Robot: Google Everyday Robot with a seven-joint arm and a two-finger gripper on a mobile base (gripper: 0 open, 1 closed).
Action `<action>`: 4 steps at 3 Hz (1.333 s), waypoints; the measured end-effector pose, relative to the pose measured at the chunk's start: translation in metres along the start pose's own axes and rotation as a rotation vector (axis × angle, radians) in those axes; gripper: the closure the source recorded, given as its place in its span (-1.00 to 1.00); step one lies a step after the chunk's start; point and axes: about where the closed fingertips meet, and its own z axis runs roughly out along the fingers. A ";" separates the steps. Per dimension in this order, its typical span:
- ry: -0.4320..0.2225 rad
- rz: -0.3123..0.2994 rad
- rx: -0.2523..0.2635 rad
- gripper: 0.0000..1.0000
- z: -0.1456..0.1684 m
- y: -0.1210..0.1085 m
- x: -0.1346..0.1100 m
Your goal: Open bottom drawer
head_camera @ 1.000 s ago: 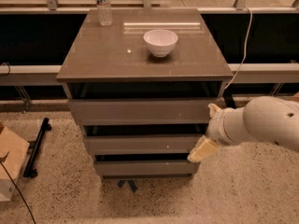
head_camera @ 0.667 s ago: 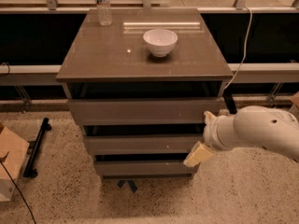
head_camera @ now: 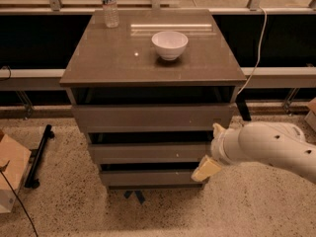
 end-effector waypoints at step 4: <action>-0.121 0.231 -0.058 -1.00 0.102 0.037 0.061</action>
Offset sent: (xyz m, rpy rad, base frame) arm -0.0053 -0.0018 -0.1149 0.1927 0.0423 -0.1121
